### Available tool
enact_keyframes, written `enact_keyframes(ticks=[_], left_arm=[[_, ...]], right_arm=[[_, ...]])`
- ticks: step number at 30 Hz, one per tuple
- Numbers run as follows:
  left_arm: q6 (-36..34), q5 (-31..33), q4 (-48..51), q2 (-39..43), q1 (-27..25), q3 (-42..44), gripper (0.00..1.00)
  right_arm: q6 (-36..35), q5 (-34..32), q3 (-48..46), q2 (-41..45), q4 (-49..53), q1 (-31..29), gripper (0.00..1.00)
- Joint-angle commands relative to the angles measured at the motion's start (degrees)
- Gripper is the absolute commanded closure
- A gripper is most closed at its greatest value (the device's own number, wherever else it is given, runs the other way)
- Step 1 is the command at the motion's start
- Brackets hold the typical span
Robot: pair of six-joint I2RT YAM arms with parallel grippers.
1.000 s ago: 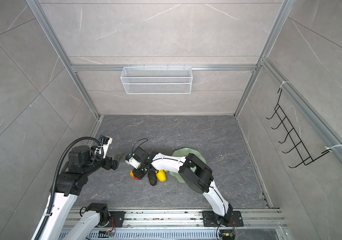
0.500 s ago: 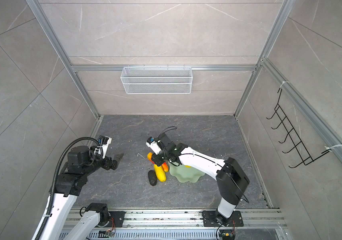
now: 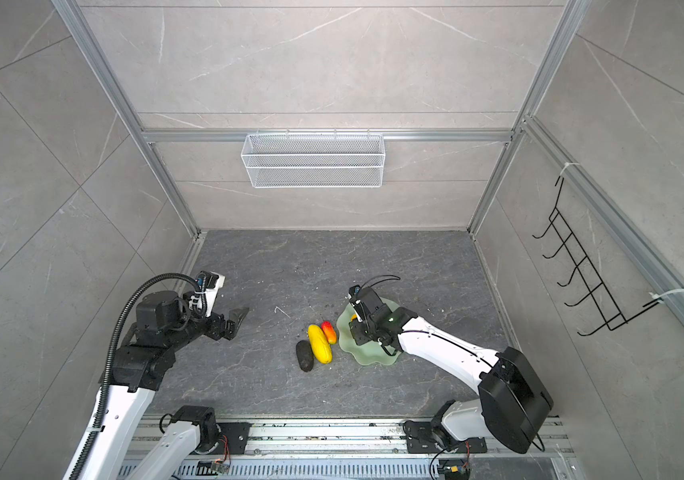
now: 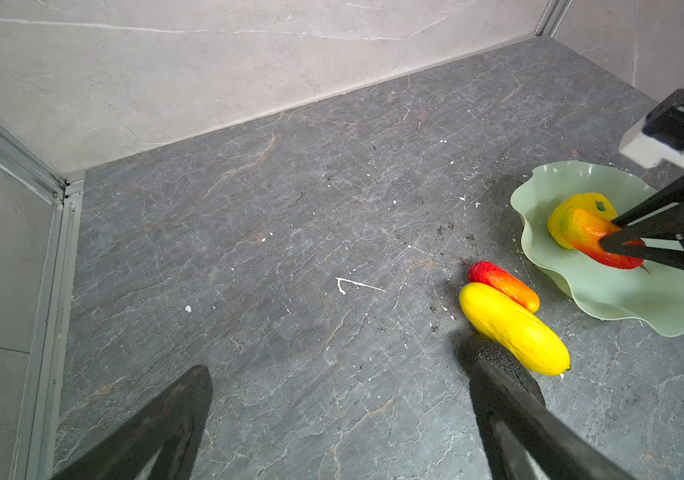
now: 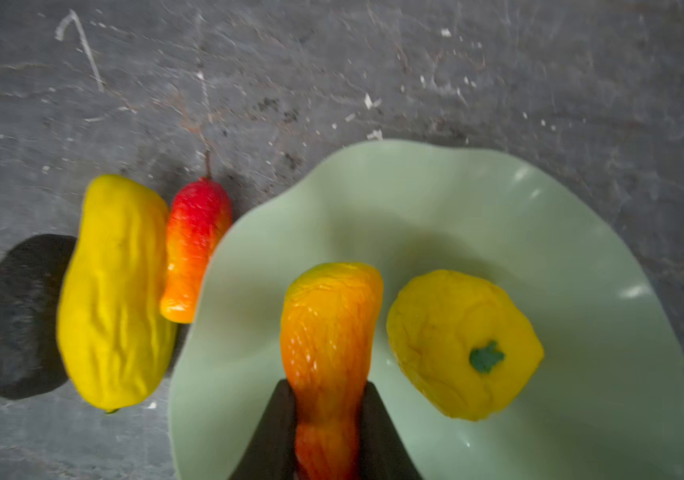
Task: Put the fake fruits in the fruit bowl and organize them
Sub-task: 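Lower the red-yellow fruit into the green bowl and release it, then reach the right gripper to the dark avocado and grasp it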
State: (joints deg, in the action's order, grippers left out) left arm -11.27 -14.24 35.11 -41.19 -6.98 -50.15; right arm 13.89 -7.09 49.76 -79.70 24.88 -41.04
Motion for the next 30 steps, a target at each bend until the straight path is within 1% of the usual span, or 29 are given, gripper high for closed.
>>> enact_keyframes(ticks=[1, 5, 8, 16, 21, 25, 27, 28, 29, 30], left_arm=[[1.1, -1.8, -1.6, 0.6, 0.4, -2.4, 0.0], [1.2, -1.5, -1.6, 0.5, 0.4, -2.3, 0.0], [1.0, -1.4, -1.6, 0.1, 0.4, -2.3, 0.0], [1.0, -1.6, -1.4, 0.2, 0.4, -2.4, 0.0], [1.2, -3.2, -1.1, -0.5, 0.4, -2.9, 0.0], [1.3, -2.6, -1.3, -0.1, 0.3, -2.5, 0.0], [1.2, -2.5, -1.4, 0.1, 0.4, -2.5, 0.0], [1.2, -2.6, -1.4, 0.1, 0.4, -2.5, 0.0], [1.2, -2.6, -1.4, 0.3, 0.4, -2.6, 0.0], [1.1, -2.6, -1.4, 0.4, 0.4, -2.5, 0.0]], right_arm=[[3.1, -1.3, -1.0, -2.3, -4.0, 0.4, 0.91], [3.6, -1.8, -1.0, -4.8, -5.7, 0.4, 0.91], [3.9, -2.9, -1.1, -6.0, -6.5, 0.4, 0.87], [2.1, -3.2, 1.0, -6.1, -3.5, 0.5, 0.65], [1.8, -2.3, 0.3, -2.5, -3.3, 0.4, 0.51], [1.2, -1.5, 1.2, 0.9, -2.5, 0.5, 0.44], [0.4, -0.8, 2.8, 2.5, -1.8, 0.0, 0.34], [0.0, -0.8, 3.5, 3.0, -1.4, -0.4, 0.27], [-0.6, -0.8, 4.4, 3.4, -1.0, -1.0, 0.18], [-1.1, -0.8, 5.2, 3.6, -0.7, -1.7, 0.1]])
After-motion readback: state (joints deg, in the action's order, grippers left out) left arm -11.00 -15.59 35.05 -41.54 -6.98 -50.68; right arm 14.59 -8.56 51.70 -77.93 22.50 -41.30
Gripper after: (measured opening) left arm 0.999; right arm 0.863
